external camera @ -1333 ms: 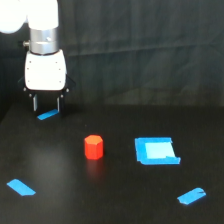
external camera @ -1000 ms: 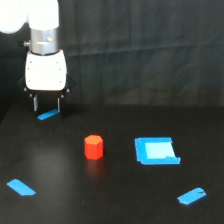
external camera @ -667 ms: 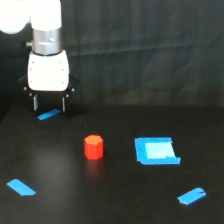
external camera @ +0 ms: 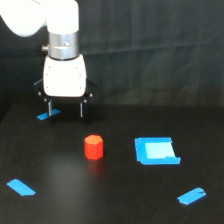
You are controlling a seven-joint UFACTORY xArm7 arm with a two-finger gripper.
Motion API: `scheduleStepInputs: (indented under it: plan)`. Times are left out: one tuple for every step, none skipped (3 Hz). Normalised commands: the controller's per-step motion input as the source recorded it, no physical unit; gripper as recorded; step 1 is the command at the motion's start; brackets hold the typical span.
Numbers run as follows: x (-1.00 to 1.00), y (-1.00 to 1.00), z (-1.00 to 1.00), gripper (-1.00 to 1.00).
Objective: Pick up the red object from the table
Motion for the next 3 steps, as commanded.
scheduleStepInputs:
  plan:
    - [0.89, -0.79, -0.03, 1.0]
    - [0.75, -0.9, 0.05, 0.94]
    - [0.3, -0.83, 0.16, 1.0]
